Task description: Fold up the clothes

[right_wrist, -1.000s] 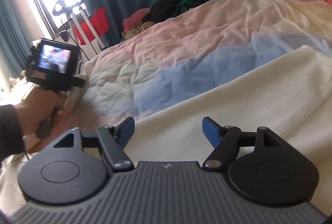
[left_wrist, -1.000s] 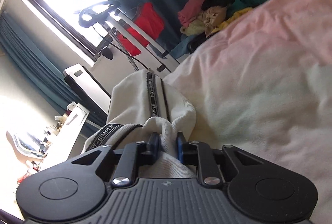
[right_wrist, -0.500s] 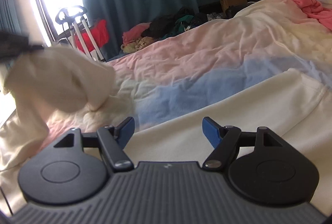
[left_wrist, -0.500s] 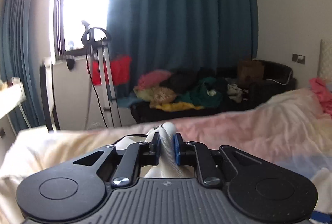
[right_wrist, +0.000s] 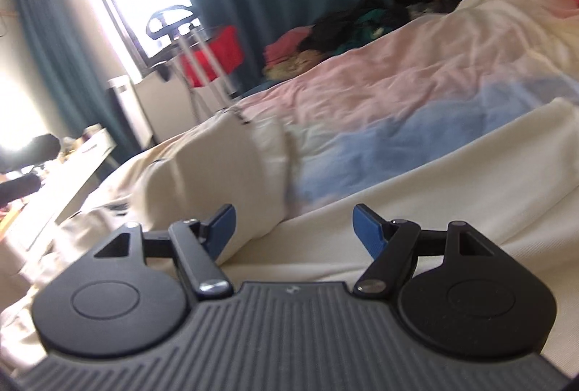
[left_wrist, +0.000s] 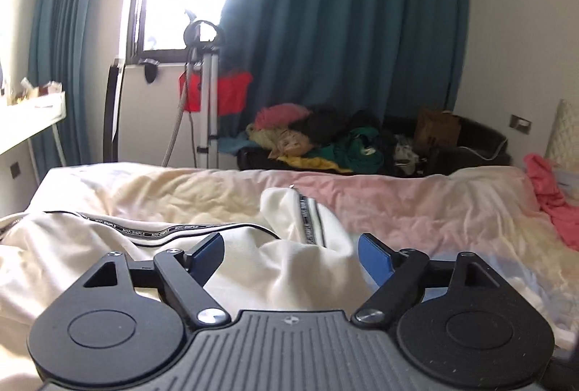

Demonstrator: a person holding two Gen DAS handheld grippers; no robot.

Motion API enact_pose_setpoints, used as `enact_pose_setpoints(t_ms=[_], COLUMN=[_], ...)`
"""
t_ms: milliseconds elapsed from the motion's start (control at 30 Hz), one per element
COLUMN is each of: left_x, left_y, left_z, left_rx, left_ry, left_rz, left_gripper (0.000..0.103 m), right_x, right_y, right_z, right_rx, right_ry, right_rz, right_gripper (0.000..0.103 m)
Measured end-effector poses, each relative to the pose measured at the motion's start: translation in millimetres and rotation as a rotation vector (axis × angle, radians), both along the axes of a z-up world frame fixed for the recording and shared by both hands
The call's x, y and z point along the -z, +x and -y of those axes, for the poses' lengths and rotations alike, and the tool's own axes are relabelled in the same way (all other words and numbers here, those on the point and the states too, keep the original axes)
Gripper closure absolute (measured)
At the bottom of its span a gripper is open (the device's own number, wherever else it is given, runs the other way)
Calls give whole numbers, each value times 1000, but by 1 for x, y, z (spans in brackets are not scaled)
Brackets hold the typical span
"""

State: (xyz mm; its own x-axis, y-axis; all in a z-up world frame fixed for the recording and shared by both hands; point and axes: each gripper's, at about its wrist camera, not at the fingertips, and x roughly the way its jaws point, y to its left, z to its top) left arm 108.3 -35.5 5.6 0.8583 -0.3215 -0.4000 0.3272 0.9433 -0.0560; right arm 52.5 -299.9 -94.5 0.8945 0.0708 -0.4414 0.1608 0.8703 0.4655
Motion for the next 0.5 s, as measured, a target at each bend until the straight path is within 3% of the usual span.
enact_pose_setpoints(t_ms=[100, 300, 500], left_x=[8, 39, 57], left_y=[-23, -49, -53], left_z=[-2, -22, -30], left_rx=[-4, 9, 10], left_ry=[-11, -79, -35], left_rz=[20, -2, -27], left_gripper=[18, 17, 17], right_x=[1, 4, 3], right_y=[-3, -12, -17], right_z=[-1, -10, -23], right_rx=[-20, -14, -20], right_ry=[32, -21, -90], right_rz=[8, 56, 43], right_gripper=[33, 35, 35])
